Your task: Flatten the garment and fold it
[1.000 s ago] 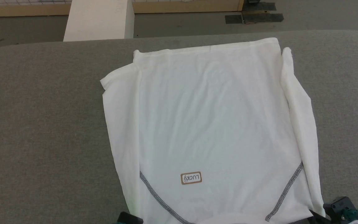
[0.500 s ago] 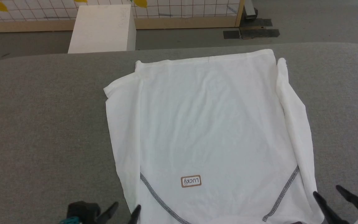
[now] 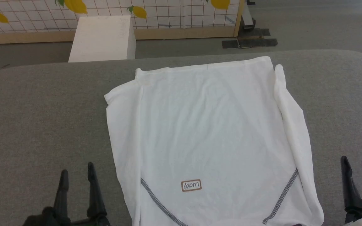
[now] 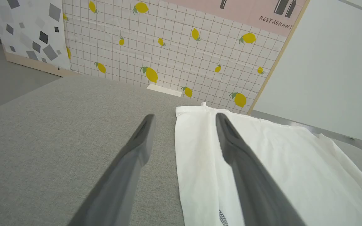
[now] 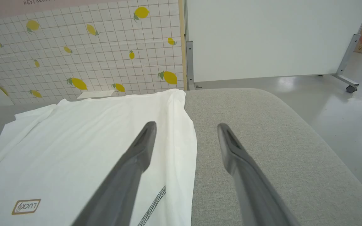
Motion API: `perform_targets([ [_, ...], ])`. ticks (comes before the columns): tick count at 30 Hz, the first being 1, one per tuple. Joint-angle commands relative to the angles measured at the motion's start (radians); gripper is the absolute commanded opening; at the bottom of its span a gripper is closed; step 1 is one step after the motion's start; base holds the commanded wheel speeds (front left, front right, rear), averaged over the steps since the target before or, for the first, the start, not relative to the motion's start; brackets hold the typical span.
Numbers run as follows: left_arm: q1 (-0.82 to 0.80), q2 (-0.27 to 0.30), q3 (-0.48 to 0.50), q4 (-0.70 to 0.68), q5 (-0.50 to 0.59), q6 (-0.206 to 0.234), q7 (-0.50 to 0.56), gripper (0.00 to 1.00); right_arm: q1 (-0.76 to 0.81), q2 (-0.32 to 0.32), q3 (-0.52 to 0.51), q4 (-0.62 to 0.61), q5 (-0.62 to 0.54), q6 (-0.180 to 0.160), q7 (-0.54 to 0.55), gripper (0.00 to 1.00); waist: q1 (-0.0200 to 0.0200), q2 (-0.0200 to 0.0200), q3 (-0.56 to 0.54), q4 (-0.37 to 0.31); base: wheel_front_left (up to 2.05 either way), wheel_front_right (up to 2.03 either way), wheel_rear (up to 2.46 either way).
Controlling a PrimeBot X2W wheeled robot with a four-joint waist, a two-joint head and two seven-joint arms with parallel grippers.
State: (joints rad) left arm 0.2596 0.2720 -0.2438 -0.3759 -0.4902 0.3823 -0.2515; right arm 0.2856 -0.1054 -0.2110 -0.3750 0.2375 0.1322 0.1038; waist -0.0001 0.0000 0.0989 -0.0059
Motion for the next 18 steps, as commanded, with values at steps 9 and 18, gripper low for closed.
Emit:
perform_targets([
  [9,-0.035,-0.078,0.025,0.097,0.109,-0.068,-0.010,1.00,-0.050,0.054,0.010,0.105,-0.061,-0.002,-0.164,1.00,0.0001,0.0000,0.014,-0.005,0.00,0.00,0.00],
  [18,-0.464,0.149,0.061,0.081,0.070,-0.210,0.380,1.00,-0.142,0.054,0.036,0.083,-0.070,-0.002,-0.179,1.00,0.0001,0.0000,0.161,0.010,0.00,0.00,0.00],
])
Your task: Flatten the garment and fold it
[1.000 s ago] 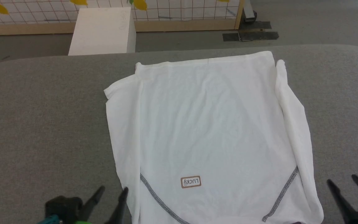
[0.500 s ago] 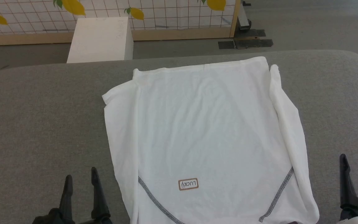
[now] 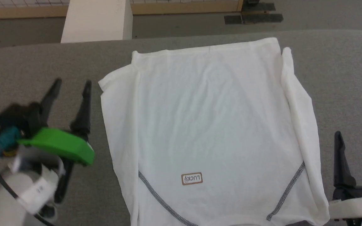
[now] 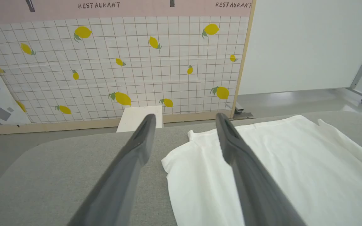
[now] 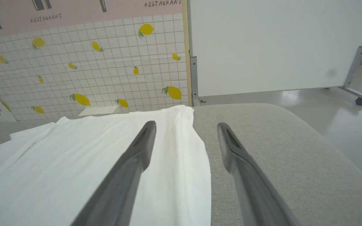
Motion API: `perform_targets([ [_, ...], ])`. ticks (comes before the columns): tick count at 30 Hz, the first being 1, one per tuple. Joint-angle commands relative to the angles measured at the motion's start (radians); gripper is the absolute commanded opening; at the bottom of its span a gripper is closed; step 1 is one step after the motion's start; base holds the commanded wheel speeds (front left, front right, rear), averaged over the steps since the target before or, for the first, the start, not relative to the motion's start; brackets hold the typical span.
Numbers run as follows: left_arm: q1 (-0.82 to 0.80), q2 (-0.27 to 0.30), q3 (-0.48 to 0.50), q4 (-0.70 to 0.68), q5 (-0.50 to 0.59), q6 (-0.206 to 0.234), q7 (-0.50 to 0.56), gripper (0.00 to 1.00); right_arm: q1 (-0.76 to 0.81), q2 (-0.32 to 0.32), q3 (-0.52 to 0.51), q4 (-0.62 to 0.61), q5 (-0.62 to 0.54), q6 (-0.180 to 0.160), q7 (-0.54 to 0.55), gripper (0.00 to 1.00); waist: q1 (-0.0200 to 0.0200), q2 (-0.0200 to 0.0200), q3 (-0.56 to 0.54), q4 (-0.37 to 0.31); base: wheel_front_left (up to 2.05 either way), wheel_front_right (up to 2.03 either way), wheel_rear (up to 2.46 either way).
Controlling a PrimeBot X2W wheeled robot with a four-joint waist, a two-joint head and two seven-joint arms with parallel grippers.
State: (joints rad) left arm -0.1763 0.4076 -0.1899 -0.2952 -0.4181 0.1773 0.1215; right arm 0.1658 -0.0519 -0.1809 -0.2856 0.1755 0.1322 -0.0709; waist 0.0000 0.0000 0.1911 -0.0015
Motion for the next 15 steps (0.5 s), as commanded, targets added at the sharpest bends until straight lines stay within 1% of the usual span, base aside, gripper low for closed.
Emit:
perform_targets([
  [1,-0.092,0.043,0.017,0.001,-0.006,-0.017,0.060,1.00,-0.042,-0.004,0.016,-0.018,-0.009,-0.002,-0.002,1.00,0.0000,0.0000,0.098,0.004,0.00,0.00,0.00],
  [4,-0.243,0.095,0.039,0.047,-0.030,-0.040,0.173,1.00,-0.096,-0.028,0.042,-0.040,-0.011,-0.002,0.005,1.00,0.0000,0.0000,0.159,-0.004,0.00,0.00,0.00],
  [5,-0.290,0.117,0.036,0.069,-0.032,-0.055,0.213,1.00,-0.115,-0.033,0.048,-0.045,-0.008,-0.002,0.006,1.00,0.0000,0.0000,0.185,-0.008,0.00,0.00,0.00],
  [9,-0.406,0.163,-0.002,0.153,-0.067,-0.112,0.365,1.00,-0.158,-0.049,0.062,-0.049,0.003,-0.002,0.012,1.00,0.0000,0.0000,0.256,-0.017,0.00,0.00,0.00],
  [15,-0.499,0.166,-0.013,0.256,-0.108,-0.115,0.487,1.00,-0.185,-0.059,0.080,-0.026,0.021,-0.002,0.007,1.00,0.0000,0.0000,0.335,-0.035,0.00,0.00,0.00],
])
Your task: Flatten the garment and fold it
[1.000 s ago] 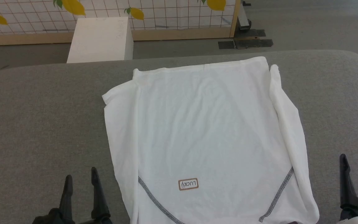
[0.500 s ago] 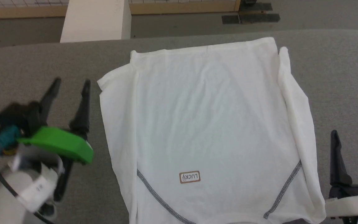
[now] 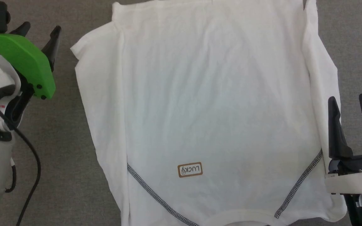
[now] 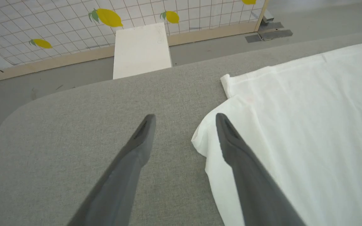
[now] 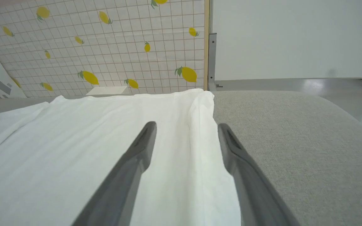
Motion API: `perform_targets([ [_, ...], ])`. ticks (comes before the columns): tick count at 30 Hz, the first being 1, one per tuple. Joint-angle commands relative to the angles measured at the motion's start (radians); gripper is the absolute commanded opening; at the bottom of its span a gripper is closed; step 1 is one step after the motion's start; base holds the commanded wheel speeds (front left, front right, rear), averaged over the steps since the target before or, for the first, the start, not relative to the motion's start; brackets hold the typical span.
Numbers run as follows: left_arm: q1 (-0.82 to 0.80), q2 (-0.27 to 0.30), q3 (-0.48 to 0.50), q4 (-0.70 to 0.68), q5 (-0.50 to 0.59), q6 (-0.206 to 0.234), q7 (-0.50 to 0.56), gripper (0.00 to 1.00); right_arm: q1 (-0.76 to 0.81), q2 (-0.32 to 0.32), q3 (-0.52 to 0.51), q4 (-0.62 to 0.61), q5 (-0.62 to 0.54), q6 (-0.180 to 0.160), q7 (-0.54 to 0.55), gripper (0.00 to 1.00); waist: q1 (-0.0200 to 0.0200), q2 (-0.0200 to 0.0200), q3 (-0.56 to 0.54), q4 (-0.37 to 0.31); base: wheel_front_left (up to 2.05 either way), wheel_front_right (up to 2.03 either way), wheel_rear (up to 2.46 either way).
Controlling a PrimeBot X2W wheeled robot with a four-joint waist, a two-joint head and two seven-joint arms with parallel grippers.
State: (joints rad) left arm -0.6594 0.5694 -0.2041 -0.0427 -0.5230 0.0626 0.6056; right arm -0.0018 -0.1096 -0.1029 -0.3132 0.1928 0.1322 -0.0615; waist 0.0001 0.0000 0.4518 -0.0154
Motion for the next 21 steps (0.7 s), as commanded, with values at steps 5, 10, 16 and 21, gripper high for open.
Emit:
perform_targets([
  [5,-0.046,0.016,-0.016,0.070,-0.002,0.003,0.064,1.00,-0.033,-0.010,0.005,0.011,0.012,-0.002,-0.008,1.00,-0.0001,0.0000,0.114,-0.037,0.00,0.00,0.00],
  [10,-0.055,0.013,-0.020,0.110,-0.014,0.006,0.087,1.00,-0.046,-0.018,0.001,0.016,0.013,-0.002,-0.008,1.00,-0.0001,0.0000,0.138,-0.046,0.00,0.00,0.00],
  [16,-0.047,0.008,-0.022,0.131,-0.039,0.000,0.098,1.00,-0.053,-0.020,0.001,0.025,0.016,-0.002,-0.007,1.00,-0.0001,0.0000,0.155,-0.049,0.00,0.00,0.00],
  [21,-0.042,0.005,-0.036,0.164,-0.038,-0.018,0.078,0.00,-0.063,-0.025,0.002,0.029,0.019,-0.002,-0.006,1.00,-0.0001,0.0000,0.167,-0.053,0.00,0.00,0.00],
])
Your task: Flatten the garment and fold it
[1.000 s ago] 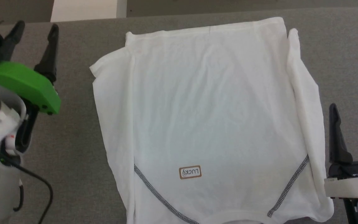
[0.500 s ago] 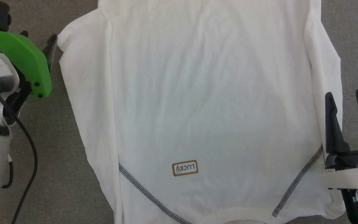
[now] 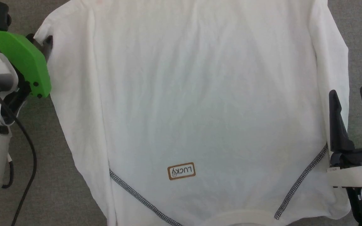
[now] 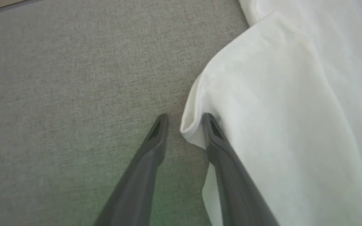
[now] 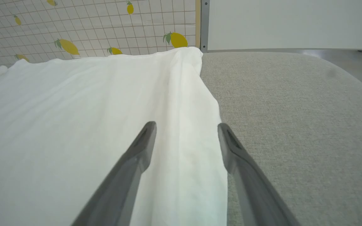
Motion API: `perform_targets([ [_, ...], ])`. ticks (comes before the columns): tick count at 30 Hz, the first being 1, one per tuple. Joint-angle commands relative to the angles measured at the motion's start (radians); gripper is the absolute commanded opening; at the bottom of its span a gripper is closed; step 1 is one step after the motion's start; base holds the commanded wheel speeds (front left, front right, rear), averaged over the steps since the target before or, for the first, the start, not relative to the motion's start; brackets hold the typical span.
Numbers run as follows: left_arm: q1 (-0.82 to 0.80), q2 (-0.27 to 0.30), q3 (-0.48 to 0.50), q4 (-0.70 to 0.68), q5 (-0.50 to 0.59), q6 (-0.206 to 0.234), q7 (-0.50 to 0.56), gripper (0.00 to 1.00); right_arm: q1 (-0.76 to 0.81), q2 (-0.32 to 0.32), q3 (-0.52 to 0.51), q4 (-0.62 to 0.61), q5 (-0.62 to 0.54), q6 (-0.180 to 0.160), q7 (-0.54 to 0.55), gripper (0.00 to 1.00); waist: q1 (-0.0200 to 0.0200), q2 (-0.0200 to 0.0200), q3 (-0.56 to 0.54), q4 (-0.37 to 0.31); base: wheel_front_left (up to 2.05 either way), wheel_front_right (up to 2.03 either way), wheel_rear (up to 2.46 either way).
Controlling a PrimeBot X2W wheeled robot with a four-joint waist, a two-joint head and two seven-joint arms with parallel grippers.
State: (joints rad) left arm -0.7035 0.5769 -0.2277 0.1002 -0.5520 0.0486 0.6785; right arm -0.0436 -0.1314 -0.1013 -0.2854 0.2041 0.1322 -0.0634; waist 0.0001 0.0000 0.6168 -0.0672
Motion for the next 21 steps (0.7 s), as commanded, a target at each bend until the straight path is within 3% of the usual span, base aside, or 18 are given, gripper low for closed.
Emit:
perform_targets([
  [1,0.002,-0.005,-0.013,0.026,-0.011,-0.008,-0.003,0.00,-0.023,-0.004,0.000,0.002,0.008,-0.002,-0.004,1.00,-0.0001,0.0000,0.002,0.000,0.00,0.00,0.00],
  [11,-0.003,-0.013,0.036,0.050,-0.039,-0.026,-0.129,0.00,-0.017,0.002,-0.029,0.018,0.003,-0.002,0.000,1.00,-0.0001,0.0000,-0.084,0.027,0.00,0.00,0.00],
  [21,0.160,0.053,0.178,-0.045,-0.133,-0.019,-0.184,0.00,0.045,0.036,-0.063,0.025,-0.019,-0.002,0.022,1.00,-0.0001,0.0000,-0.291,0.070,0.00,0.00,0.00],
])
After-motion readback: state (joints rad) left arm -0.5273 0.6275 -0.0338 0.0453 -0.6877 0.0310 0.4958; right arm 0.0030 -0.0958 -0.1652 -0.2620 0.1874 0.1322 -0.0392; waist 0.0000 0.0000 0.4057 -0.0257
